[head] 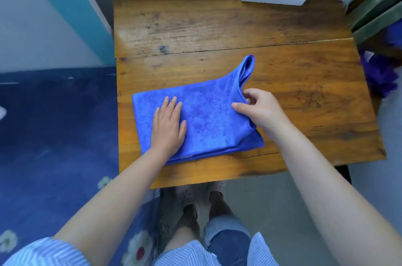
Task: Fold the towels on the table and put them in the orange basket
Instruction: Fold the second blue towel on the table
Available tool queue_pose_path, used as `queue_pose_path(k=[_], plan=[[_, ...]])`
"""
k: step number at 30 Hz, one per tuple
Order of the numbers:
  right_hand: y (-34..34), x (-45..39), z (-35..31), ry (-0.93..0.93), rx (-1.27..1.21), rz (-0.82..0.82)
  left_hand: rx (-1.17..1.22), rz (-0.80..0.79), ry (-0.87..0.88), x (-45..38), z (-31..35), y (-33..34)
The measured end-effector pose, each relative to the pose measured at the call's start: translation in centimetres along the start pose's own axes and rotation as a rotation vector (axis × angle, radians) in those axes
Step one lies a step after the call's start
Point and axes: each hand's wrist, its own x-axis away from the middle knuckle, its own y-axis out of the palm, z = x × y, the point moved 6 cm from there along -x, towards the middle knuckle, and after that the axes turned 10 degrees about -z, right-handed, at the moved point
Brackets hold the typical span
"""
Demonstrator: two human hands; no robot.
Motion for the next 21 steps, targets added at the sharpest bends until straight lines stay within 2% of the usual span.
queue_pose_path(k=[5, 9, 13, 17, 21], plan=[[7.0, -0.5, -3.0, -0.062, 0.132, -0.106, 0.012, 0.133, -0.031, 3.5, -4.8, -0.8], [12.1, -1.3, -3.4, -0.061, 0.232, -0.149, 0.147, 0.215, -0.116, 5.8, -8.2, -1.6], [16.1, -1.9, -3.6, -0.074, 0.280, -0.171, 0.279, 0.174, -0.251, 8.0, -10.1, -0.8], [19.0, -2.5, -2.9, -0.058, 0.438, -0.197, 0.415, 0.150, -0.383, 9.9, -11.2, 0.6], [20.2, -2.9, -2.8, -0.037, 0.493, -0.172, 0.471, 0.182, -0.363, 10.8, -11.5, 1.0]])
